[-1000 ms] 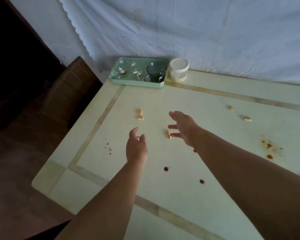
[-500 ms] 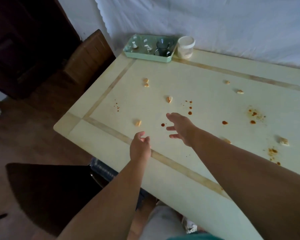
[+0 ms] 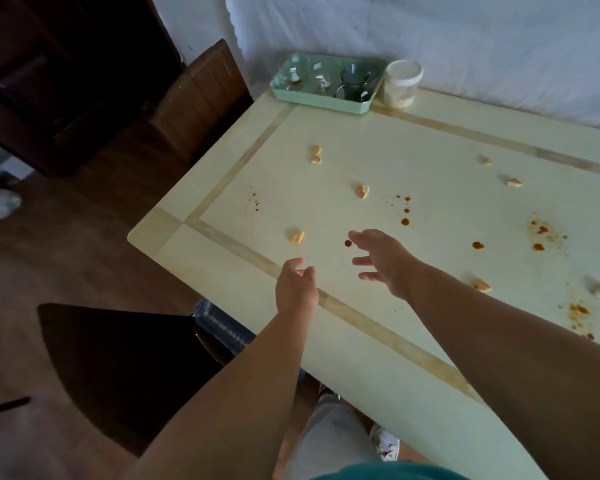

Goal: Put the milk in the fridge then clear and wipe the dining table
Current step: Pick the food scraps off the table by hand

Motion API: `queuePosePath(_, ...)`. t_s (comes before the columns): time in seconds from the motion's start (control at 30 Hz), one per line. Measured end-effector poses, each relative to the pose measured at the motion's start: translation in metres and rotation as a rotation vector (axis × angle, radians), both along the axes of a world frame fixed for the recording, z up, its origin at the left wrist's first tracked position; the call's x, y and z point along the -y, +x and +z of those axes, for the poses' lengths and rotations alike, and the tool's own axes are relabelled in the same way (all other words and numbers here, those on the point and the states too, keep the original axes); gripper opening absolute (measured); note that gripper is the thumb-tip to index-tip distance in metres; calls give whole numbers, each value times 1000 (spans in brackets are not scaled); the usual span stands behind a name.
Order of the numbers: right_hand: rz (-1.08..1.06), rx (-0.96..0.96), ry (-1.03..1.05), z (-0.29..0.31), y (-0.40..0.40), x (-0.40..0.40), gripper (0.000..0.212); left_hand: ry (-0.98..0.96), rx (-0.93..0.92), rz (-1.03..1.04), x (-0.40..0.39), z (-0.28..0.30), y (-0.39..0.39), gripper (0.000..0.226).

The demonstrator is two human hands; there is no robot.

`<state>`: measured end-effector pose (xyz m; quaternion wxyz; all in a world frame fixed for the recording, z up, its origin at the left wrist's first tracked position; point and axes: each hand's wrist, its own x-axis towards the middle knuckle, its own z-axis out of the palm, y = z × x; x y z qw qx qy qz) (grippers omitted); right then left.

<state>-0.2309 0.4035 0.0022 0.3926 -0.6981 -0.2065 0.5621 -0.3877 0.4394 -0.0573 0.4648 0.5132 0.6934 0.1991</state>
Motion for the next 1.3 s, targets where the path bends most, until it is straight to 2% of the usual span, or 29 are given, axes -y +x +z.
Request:
queuePosePath(0.23,13,0,-30,-6,6,-35,36,28,-107,-40,-43,-8,10,37)
queuePosePath(0.5,-31,-59,-75,-18,14,-71,34,110,-373,-137,-92,-28,20,41)
queuePosePath(0.7,-111,-106,-107,-31,25,-85,29,145,-487,-236,-116,-43,37,18)
queuePosePath(0.97,-206,-179,-135,-43,26,-101,29,149,-533,-335,-133,-43,41,15)
queuePosePath(1.07,-211,-181,-127,-44,24,-112,27,144,-507,-353,-135,-38,42,21)
queuePosePath(1.23,-308,-147,-189,-51,25,-137,24,161,-226,-351,-146,-15,69,23)
queuePosePath(1.3,-402,-211,-197,-55,30,-147,28,160,-112,-404,-149,-10,84,21)
